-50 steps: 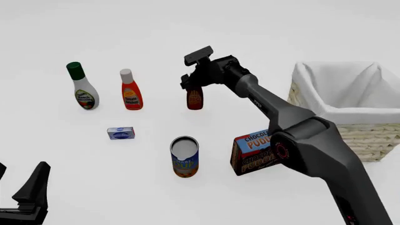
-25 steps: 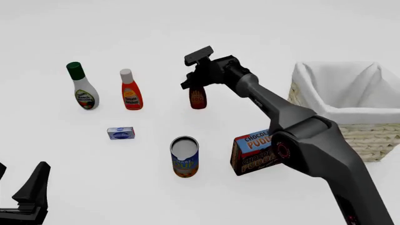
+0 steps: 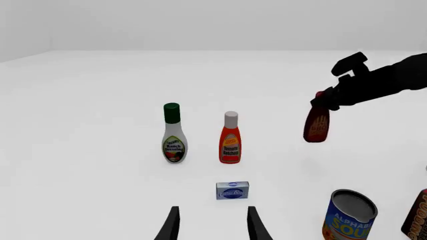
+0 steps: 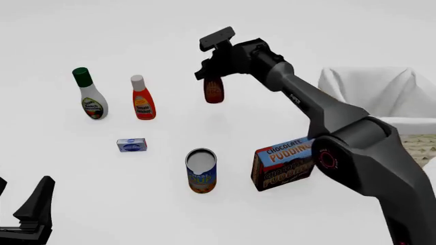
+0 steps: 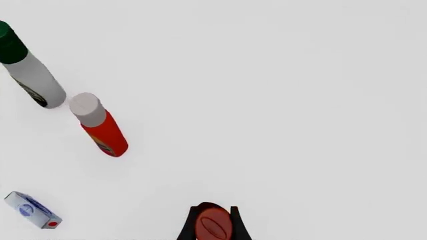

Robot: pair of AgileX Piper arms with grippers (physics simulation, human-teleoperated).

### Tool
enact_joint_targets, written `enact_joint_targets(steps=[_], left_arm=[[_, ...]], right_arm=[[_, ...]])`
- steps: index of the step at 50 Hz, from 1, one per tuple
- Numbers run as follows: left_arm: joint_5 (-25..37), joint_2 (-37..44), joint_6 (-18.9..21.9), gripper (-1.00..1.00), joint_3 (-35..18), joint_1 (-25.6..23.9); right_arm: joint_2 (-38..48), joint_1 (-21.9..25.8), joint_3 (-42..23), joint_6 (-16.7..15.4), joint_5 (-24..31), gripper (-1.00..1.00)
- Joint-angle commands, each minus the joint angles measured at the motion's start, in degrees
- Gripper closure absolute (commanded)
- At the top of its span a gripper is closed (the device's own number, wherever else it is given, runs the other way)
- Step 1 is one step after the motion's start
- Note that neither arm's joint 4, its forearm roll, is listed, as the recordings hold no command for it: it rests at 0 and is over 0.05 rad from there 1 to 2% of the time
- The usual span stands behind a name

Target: Pick the bbq sauce and place it in the basket.

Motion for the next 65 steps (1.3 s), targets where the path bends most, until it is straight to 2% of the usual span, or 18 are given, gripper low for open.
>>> enact_joint_targets(steps=[1, 13, 27, 65], left_arm=[[0.0, 0.0, 0.0, -1.00, 0.0, 0.0], [0.0, 0.0, 0.0, -1.00, 0.0, 0.0], [0.0, 0.0, 0.0, -1.00, 0.0, 0.0], [0.0, 0.0, 0.0, -1.00, 0.0, 0.0]], right_arm=[[-6.9, 0.5, 3.2, 0.5, -0.3, 1.00], [-16.1, 1.1, 8.4, 0.8, -0.4, 1.00], [-21.4, 1.2, 9.0, 1.2, 1.0, 1.00], [-37.3, -3.5, 17.3, 0.6, 1.9, 1.00]])
